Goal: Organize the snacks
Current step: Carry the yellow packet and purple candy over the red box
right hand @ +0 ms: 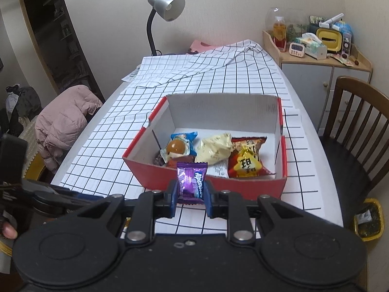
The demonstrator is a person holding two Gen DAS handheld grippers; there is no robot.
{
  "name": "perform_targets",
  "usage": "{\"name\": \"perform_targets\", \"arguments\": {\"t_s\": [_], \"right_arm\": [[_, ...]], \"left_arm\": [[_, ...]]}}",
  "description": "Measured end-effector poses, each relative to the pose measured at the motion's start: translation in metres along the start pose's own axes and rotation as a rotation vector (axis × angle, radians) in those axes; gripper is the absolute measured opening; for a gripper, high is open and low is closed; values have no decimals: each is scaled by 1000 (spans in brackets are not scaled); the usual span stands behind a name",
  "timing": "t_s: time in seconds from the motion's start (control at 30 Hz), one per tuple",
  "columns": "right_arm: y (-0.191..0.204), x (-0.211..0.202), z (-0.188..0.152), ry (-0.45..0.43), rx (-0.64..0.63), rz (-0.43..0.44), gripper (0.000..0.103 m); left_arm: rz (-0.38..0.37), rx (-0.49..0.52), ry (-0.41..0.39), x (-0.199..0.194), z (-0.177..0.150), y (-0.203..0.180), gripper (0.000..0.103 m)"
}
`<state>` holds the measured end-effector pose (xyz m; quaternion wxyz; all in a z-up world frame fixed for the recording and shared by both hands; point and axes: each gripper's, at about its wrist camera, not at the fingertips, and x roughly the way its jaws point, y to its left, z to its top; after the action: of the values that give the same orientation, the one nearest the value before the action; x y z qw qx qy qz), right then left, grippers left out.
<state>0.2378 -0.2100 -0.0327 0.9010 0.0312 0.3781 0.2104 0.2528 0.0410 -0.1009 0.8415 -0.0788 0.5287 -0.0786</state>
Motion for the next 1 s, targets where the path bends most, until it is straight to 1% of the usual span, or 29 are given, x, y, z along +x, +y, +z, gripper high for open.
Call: {"name": "perform_targets", "arguments": {"t_s": [0.03,0.1,0.2,0.27,0.43,0.47,0.53,0.57,0.63,0.67,0.73,0.8,1.0], "right_arm": [[-1,0,-1,1,3,1,22],[-5,0,-2,2,10,0,22],[-11,0,-4,3,23,-5,22],[-15,-1,-5,3,31,-10,22],[-21,-1,-9,6,47,-15,22],[-22,-1,-10,6,48,-15,22],[-23,-1,-11,8,49,-14,22],[-23,-1,-11,9,49,-13,22],[-23,-1,-11,10,46,-13,22],[-23,0,-11,11,46,-13,22],[-23,0,-11,13,45,-13,22],[-23,0,-11,15,44,-13,22],[-21,1,-10,17,40,-13,22]], "left_arm": [[-5,-7,11,5,-2,-1,68],[2,-12,31,16,-4,-4,68],[50,5,73,39,-6,-12,68],[76,9,83,50,-7,-15,68],[99,6,88,65,-8,-18,67],[107,6,89,67,-7,-18,65],[110,-1,102,71,-7,-17,55],[119,-8,108,73,-7,-16,53],[132,-11,113,75,-9,-16,43],[137,-13,110,76,-9,-15,43],[142,-20,97,75,-10,-14,38],[147,-24,90,74,-10,-14,35],[142,-43,66,63,-9,-13,34]]}}
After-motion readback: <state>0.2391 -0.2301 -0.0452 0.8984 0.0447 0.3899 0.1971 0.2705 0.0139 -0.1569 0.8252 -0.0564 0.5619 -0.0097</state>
